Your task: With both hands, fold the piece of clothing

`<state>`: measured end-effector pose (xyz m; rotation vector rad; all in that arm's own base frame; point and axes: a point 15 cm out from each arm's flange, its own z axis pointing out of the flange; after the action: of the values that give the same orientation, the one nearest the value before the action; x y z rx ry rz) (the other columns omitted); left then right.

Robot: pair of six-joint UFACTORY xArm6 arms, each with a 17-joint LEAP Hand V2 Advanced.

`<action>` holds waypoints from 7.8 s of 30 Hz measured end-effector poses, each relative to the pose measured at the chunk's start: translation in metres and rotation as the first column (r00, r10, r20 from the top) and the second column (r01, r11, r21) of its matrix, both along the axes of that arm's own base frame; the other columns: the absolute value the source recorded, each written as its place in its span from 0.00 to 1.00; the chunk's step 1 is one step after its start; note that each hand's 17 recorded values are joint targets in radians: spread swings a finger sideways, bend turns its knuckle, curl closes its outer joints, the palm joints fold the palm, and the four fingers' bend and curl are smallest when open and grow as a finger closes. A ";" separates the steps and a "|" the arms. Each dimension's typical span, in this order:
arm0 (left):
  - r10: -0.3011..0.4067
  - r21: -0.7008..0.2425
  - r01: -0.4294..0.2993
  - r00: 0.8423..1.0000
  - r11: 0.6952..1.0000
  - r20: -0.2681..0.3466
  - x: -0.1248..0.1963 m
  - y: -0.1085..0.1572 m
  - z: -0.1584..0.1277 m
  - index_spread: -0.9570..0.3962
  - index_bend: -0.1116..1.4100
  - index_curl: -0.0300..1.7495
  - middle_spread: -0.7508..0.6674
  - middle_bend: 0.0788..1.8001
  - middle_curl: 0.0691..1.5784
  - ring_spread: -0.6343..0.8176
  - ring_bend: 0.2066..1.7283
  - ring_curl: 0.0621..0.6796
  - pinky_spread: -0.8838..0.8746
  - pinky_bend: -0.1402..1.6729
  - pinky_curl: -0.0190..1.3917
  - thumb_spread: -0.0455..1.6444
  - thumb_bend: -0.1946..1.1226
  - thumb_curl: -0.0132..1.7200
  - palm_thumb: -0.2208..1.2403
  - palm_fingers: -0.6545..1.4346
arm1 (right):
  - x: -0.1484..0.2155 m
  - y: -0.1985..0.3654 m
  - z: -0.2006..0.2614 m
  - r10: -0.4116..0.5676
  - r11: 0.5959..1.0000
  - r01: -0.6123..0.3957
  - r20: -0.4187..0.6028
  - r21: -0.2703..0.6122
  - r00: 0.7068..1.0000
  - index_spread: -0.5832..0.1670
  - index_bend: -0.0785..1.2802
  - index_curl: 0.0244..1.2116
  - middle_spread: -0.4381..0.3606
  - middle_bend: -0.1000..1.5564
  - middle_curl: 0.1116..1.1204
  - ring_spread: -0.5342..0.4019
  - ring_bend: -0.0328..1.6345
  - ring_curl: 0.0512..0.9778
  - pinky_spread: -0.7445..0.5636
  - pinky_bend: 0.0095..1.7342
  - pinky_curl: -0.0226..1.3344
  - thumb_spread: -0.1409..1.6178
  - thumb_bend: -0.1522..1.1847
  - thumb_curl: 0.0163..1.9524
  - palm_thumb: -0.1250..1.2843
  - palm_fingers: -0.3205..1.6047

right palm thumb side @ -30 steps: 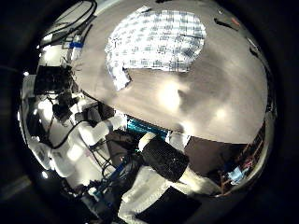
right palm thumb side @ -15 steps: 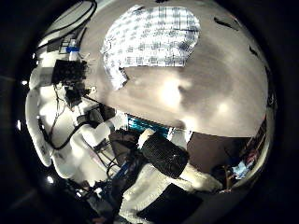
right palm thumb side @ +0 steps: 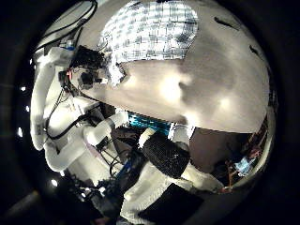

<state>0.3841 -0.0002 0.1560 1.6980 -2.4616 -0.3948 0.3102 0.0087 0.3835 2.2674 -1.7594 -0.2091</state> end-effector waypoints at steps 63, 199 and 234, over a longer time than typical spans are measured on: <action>-0.017 0.074 0.022 0.997 0.997 -0.073 -0.034 -0.025 0.137 0.21 0.23 0.81 0.09 0.47 0.71 0.13 0.78 0.73 0.15 0.71 0.52 0.68 0.14 0.34 0.76 0.76 | 0.063 0.071 -0.190 0.053 0.983 -0.048 0.026 -0.177 0.998 0.37 0.17 0.23 0.28 0.37 0.36 0.28 0.65 0.30 0.28 0.67 0.07 0.70 0.11 0.17 0.48 0.51; 0.162 -0.159 -0.164 0.987 0.974 -0.026 -0.031 0.012 0.053 0.74 0.19 0.24 0.73 0.05 0.14 0.71 0.30 0.27 0.73 0.28 0.27 0.68 0.13 0.18 0.35 0.34 | 0.128 -0.018 -0.167 0.023 0.999 -0.024 -0.020 -0.029 1.000 0.29 0.76 0.68 0.27 0.76 0.68 0.33 0.82 0.59 0.39 0.80 0.39 0.73 0.15 0.28 0.79 0.76; 0.231 -0.274 -0.206 0.971 0.940 0.064 -0.034 0.039 0.085 0.73 0.20 0.24 0.71 0.06 0.14 0.69 0.29 0.25 0.72 0.27 0.26 0.71 0.13 0.17 0.37 0.37 | 0.105 0.053 -0.014 0.360 0.925 -0.300 0.283 -0.233 0.889 0.37 0.80 0.78 0.31 0.77 0.81 0.34 0.85 0.69 0.40 0.77 0.54 0.74 0.10 0.34 0.78 0.71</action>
<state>0.3500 0.0388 0.2409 1.8813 -2.2280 0.0417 0.4152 0.0616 0.3694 2.5190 -1.4117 0.3967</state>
